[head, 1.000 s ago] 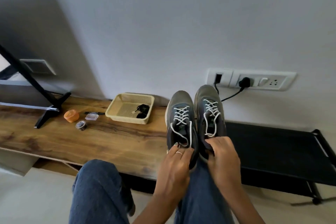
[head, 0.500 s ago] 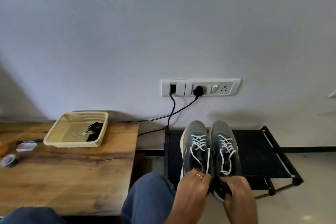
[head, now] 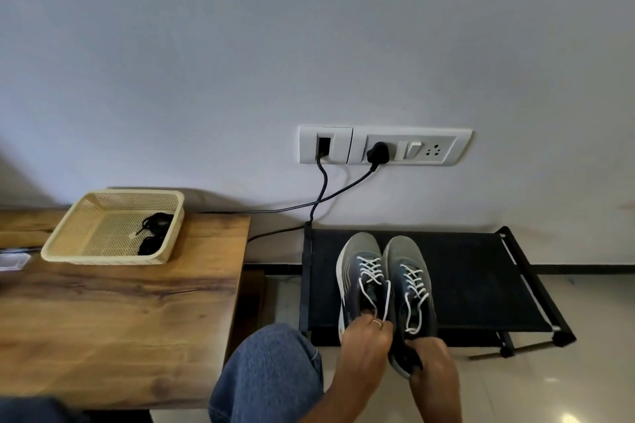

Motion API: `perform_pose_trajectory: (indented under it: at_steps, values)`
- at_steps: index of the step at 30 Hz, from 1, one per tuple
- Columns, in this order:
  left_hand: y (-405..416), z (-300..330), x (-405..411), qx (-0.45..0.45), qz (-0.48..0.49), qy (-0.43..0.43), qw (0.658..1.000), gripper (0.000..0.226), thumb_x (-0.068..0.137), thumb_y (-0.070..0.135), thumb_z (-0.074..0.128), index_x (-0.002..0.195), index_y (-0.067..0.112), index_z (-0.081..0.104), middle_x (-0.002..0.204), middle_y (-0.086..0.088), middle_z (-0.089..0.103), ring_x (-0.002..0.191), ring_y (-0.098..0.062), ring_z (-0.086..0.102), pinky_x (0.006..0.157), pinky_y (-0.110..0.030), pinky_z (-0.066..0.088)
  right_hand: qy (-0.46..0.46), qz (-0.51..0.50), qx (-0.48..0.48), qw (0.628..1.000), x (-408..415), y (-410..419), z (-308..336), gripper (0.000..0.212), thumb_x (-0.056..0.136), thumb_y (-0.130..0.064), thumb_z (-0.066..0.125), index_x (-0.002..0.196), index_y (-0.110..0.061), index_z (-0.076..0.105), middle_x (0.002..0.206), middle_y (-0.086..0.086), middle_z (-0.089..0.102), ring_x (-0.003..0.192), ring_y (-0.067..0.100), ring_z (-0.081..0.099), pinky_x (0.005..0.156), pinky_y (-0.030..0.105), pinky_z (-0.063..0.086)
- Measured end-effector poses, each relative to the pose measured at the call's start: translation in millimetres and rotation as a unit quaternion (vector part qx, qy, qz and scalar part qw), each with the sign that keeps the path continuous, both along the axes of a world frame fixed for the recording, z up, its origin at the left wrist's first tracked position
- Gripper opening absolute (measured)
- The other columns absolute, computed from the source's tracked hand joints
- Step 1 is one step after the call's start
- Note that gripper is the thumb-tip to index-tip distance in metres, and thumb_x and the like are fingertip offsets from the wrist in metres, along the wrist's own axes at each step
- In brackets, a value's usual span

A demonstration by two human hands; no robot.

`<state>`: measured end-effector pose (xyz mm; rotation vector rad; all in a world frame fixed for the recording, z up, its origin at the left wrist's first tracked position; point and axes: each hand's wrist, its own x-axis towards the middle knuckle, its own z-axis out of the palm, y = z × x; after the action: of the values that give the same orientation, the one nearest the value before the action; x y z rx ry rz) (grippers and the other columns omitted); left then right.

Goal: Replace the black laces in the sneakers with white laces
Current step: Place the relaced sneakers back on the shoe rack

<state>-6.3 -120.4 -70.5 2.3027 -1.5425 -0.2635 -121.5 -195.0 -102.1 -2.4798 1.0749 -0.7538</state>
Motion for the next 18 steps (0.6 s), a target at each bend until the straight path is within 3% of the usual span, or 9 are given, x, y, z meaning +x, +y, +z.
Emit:
perform_pose_trajectory:
  at_steps: [3,6,9,13,16,18]
  values:
    - [-5.4,-11.7,9.9,-0.036,0.007,0.005,0.999,0.034,0.041,0.015,0.087,0.062,0.023,0.061,0.056,0.008,0.055,0.056,-0.010,0.054,0.046,-0.022,0.039,0.024,-0.009,0.028,0.999,9.0,-6.2,-3.0,0.029,0.059,0.004,0.047,0.075,-0.006,0.068,0.072,0.008,0.062,0.078,0.014,0.045,0.066,0.014,0.032]
    - [-12.9,-23.0,16.1,-0.061,0.018,0.011,0.998,0.033,0.047,0.014,0.087,0.070,0.021,0.065,0.061,0.007,0.058,0.061,-0.011,0.056,0.049,-0.022,0.041,0.062,-0.004,0.044,0.997,11.3,-18.5,-7.2,0.045,0.045,0.028,0.062,0.074,-0.006,0.067,0.072,0.005,0.060,0.074,0.015,0.049,0.062,0.013,0.033]
    - [-16.3,-32.0,17.4,-0.067,0.026,0.017,0.997,0.035,0.049,0.014,0.088,0.076,0.021,0.067,0.066,0.007,0.061,0.064,-0.011,0.057,0.052,-0.021,0.045,0.086,0.016,0.038,0.995,12.0,-26.4,-6.8,0.048,0.042,0.030,0.065,0.072,-0.007,0.067,0.071,0.002,0.059,0.070,0.010,0.049,0.059,0.004,0.029]
    - [-20.2,-37.6,20.7,-0.067,0.041,0.030,0.996,0.037,0.050,0.015,0.088,0.080,0.021,0.066,0.069,0.007,0.062,0.068,-0.012,0.056,0.057,-0.022,0.047,0.095,0.043,0.018,0.994,13.9,-36.2,-1.8,0.048,0.041,0.029,0.067,0.073,-0.006,0.068,0.071,0.003,0.062,0.068,0.021,0.060,0.068,0.011,0.037]
    - [-21.2,-38.0,23.7,-0.077,0.049,0.035,0.995,0.035,0.052,0.016,0.087,0.080,0.021,0.066,0.069,0.007,0.062,0.067,-0.013,0.055,0.058,-0.022,0.046,0.108,0.056,0.035,0.992,20.0,-47.9,0.0,0.042,0.047,0.027,0.069,0.073,-0.006,0.069,0.071,0.005,0.063,0.068,0.024,0.061,0.064,0.021,0.043]
    - [-21.4,-37.8,24.4,-0.085,0.045,0.037,0.995,0.034,0.054,0.017,0.087,0.081,0.021,0.067,0.069,0.006,0.062,0.067,-0.013,0.055,0.058,-0.021,0.045,0.119,0.055,0.056,0.990,25.3,-57.2,-3.7,0.036,0.053,0.023,0.069,0.072,-0.008,0.068,0.070,0.004,0.062,0.068,0.020,0.056,0.062,0.015,0.039]
